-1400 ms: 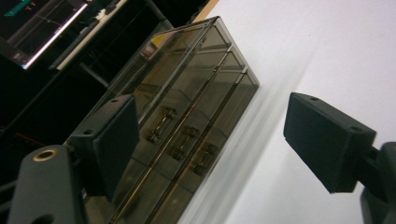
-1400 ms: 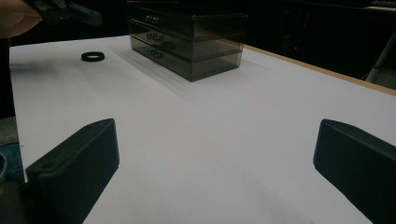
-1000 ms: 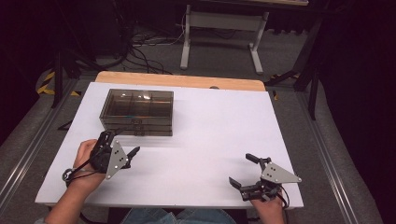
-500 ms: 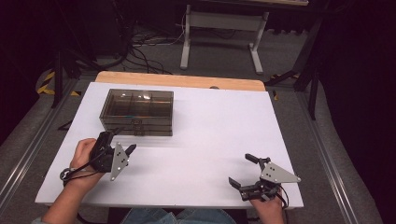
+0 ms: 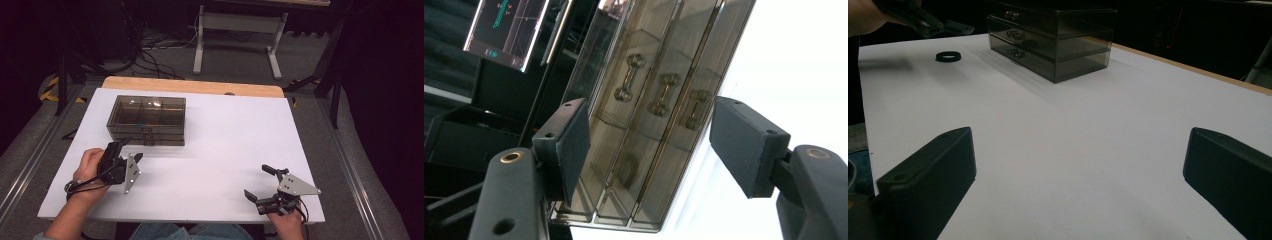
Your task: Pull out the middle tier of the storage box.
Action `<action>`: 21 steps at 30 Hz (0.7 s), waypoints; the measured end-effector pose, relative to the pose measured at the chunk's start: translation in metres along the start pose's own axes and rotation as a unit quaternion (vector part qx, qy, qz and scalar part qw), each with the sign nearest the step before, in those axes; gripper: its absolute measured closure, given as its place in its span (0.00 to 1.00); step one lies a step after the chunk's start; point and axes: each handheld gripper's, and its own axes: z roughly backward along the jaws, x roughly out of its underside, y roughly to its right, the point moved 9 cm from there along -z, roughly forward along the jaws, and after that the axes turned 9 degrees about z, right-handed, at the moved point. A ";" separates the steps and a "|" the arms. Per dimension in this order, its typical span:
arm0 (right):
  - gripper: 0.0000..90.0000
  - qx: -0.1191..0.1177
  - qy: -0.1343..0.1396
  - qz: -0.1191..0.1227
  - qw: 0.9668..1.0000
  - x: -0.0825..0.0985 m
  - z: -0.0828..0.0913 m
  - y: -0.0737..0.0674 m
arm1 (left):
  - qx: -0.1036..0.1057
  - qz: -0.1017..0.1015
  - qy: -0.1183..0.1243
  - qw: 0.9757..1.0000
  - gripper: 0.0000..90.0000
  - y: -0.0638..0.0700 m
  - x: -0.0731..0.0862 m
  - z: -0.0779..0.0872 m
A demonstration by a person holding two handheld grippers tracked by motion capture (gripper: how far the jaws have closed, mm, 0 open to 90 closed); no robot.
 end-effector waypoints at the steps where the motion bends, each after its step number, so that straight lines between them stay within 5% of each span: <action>1: 0.01 0.000 0.000 0.000 1.000 0.000 0.000 0.000 | 0.000 0.000 -0.006 1.000 0.38 0.001 0.002 0.000; 8: 0.01 -0.003 0.001 0.002 1.000 0.000 0.000 -0.001 | -0.018 -0.031 -0.024 0.999 0.43 0.002 0.007 -0.004; 21: 0.01 -0.004 -0.002 0.002 1.000 0.001 -0.001 -0.001 | -0.055 -0.055 -0.033 0.996 0.52 0.006 0.007 -0.010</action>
